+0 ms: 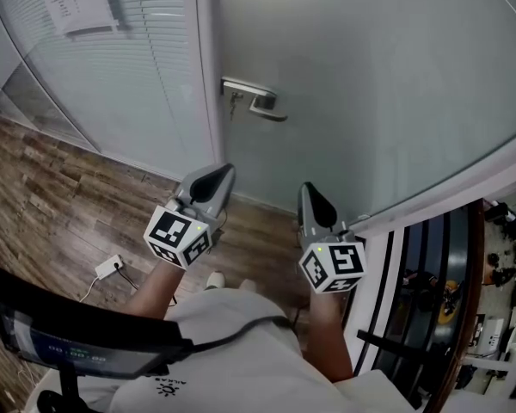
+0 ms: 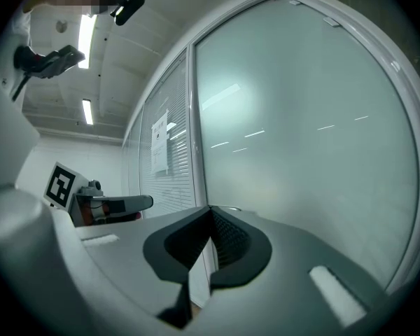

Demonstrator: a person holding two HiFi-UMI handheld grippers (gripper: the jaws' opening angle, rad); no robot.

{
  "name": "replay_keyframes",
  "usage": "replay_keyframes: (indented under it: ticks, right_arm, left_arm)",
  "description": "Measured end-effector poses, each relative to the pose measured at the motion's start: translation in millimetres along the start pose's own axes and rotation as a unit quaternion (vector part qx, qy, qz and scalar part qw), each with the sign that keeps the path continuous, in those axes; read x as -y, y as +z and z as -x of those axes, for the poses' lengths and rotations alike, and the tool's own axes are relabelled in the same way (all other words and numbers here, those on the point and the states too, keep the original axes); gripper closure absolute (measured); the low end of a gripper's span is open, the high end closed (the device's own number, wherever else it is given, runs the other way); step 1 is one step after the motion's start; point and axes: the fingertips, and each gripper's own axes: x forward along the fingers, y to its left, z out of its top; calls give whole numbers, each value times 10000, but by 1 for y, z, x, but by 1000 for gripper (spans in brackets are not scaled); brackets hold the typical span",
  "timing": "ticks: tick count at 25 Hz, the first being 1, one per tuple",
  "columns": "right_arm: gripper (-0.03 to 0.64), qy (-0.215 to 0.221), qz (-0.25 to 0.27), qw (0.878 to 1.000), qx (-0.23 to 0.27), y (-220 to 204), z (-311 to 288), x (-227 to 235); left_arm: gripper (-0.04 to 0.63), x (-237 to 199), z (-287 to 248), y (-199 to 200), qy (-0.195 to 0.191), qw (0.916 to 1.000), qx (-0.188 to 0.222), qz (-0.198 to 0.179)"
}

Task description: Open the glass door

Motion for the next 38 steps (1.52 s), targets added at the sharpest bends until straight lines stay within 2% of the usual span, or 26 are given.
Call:
replay_keyframes:
  ticks: [11,17,23,29,38]
  right_arm:
    - [609,206,-290,9992,-206,-24,15,36]
    - [609,391,-324,9979,-407,-45,10,36]
    - [609,489,-216,9976,-433,-41,-10,31]
    - [609,743,167,9959,-497,-40,-57,5]
    - [608,498,240,9966,-605,-52,-149,12]
  left_arm:
    - [592,11,-10,-19,258,9996,-120,76]
    - [592,6,-3,-29,489,9986,-224,26]
    - [592,1,-16,-26,425,9989,-205,-6]
    - [592,-38,-38,-27,369,9992,-175,50]
    - [592,-109,-83,-38,17,9996,-292,4]
